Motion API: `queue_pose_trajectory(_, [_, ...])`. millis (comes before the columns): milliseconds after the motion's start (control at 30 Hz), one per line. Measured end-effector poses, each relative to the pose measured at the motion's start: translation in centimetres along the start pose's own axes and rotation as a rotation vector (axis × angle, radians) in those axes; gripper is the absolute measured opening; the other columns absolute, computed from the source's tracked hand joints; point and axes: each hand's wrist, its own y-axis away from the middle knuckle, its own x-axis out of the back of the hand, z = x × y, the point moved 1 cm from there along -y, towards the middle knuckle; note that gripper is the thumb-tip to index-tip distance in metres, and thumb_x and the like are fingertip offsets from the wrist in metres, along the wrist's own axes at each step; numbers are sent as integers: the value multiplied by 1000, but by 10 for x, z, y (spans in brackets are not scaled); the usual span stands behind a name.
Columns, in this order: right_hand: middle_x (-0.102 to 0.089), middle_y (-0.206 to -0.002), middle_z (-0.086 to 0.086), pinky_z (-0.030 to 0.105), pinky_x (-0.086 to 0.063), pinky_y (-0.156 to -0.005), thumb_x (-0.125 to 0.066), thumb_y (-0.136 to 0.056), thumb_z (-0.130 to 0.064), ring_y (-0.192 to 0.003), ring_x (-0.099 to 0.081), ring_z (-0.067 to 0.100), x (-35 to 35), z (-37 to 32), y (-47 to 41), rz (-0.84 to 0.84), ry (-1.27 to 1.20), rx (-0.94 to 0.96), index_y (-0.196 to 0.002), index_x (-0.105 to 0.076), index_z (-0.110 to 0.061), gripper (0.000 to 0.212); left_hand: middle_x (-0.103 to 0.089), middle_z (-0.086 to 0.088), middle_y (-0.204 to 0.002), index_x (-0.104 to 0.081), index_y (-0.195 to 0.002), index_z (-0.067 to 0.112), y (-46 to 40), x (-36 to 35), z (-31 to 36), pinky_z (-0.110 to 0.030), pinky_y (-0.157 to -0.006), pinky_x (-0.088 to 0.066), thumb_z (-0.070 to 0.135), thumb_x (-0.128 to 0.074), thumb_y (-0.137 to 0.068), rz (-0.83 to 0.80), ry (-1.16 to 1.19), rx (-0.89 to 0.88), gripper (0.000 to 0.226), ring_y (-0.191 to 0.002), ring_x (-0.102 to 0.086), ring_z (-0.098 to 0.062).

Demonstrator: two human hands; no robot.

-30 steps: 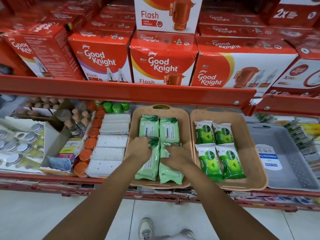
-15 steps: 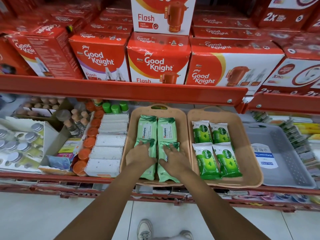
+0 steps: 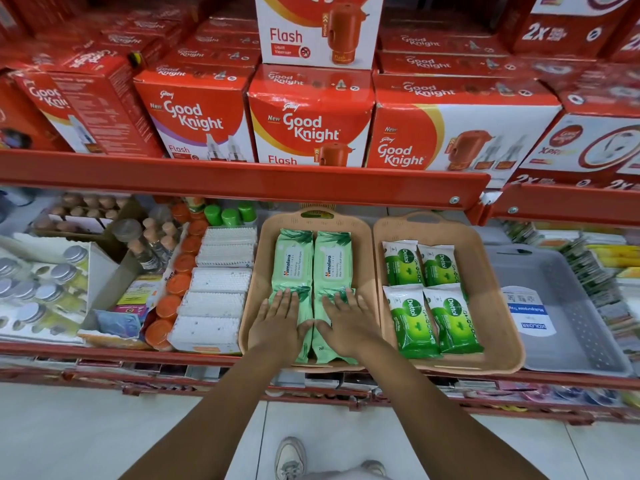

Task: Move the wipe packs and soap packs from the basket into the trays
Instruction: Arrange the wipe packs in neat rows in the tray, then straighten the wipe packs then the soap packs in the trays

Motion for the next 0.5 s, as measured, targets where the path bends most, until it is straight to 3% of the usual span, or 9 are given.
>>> queue_pose_trajectory(100, [5, -162, 8, 34, 7, -118, -7, -97, -53, -148, 10, 21, -6, 2, -1, -7, -40, 9, -152, 2, -18, 66, 11, -4, -157, 10, -147, 12, -1, -1, -1, -32, -116, 7, 47, -6, -97, -18, 47, -13, 63, -143, 12, -15])
queue_pose_trajectory(200, [9, -161, 6, 30, 10, -115, 28, -55, -66, -148, 9, 19, -12, 1, -3, 54, -20, 35, -151, 7, -20, 108, 13, -5, -157, 11, -146, 12, -3, -5, -3, -32, -115, 7, 45, -7, -97, -5, 86, -12, 62, -143, 12, -15])
queue_pose_trajectory(267, [12, -161, 5, 30, 13, -112, 38, -42, -63, -148, 11, 19, -21, 2, -6, 106, 6, 35, -150, 11, -21, 119, 14, -5, -157, 13, -146, 12, -4, -8, -2, -32, -116, 7, 45, -7, -97, 18, 101, -12, 62, -143, 13, -16])
queue_pose_trajectory(333, [14, -161, 5, 30, 14, -112, 41, -43, -62, -148, 13, 19, -26, 3, -7, 130, 0, 27, -149, 14, -22, 117, 15, -5, -157, 13, -146, 12, -4, -11, 0, -33, -115, 8, 50, -1, -94, 37, 115, -17, 66, -142, 14, -17])
queue_pose_trajectory(433, [14, -161, 6, 31, 14, -112, 38, -48, -61, -148, 13, 19, -26, 2, -9, 144, -5, 30, -149, 14, -22, 112, 17, -5, -156, 15, -145, 13, -6, -15, -3, -33, -112, 11, 68, 31, -63, 59, 152, -22, 100, -142, 16, -17])
queue_pose_trajectory(500, [14, -161, 6, 31, 14, -113, 31, -61, -61, -147, 14, 19, -24, 0, -8, 130, -25, 26, -150, 13, -21, 99, 17, -5, -156, 15, -145, 12, -6, -14, -5, -33, -111, 12, 69, 27, -68, 58, 143, -7, 97, -142, 17, -18])
